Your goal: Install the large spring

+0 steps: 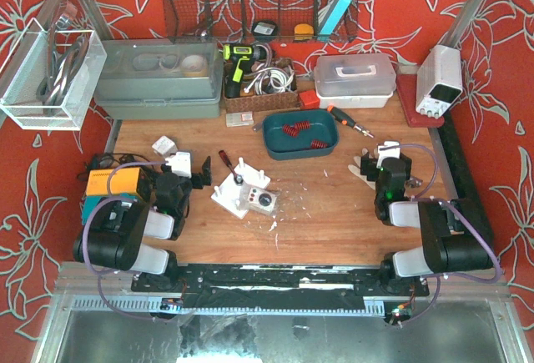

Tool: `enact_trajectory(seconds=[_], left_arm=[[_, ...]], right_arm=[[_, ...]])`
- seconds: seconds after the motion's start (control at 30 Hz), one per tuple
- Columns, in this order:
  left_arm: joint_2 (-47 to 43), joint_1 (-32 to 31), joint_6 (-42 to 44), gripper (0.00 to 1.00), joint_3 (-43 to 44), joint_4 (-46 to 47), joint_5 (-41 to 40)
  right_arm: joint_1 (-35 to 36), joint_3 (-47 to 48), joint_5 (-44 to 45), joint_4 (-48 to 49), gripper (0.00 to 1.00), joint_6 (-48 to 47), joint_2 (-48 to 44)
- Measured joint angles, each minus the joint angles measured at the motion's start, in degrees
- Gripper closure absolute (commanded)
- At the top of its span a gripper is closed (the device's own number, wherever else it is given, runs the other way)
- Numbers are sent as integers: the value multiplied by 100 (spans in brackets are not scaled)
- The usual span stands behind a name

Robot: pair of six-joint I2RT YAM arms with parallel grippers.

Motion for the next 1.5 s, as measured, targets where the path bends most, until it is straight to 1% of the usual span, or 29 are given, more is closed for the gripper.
enact_trajectory(seconds=[0.53,0.6,0.7,0.8,0.9,1.0,1.1,1.2,1.27,1.4,1.5], left_arm=[[-2,0,-2,0,0,-7,-4],[-81,0,-2,0,37,-179,-11],[-509,0,-2,0,328,-903,-7],[-1115,0,-76,0,763,-1620,-13],[-1735,0,-306,0,1145,-2304,-20],[-2341,0,-682,0,1563,-3189,-17],[-2811,0,-1222,0,2037,-4138,-105],[-3178,0,-1952,0,2575,-5239,-286],[-3373,0,-2435,0,2820,-5866,-310],[-3792,0,-2953,0,2907,-6835,164],[-4052,0,-3169,0,2771,-7291,581]], right_arm=[[0,0,-2,-4,1,0,-7],[0,11,-59,-199,1,-20,-138],[0,203,-164,-992,1,-37,-717],[0,649,-278,-1777,1,-20,-1399],[0,1143,-461,-2452,1,44,-1915],[0,1690,-597,-3268,1,339,-2291],[0,2306,-647,-4179,1,839,-2472],[0,2966,-588,-5309,1,1532,-2500],[0,3211,-608,-5875,1,1827,-2507],[0,3274,-874,-6714,1,2382,-2535],[0,3235,-1405,-6970,2,2660,-2549]])
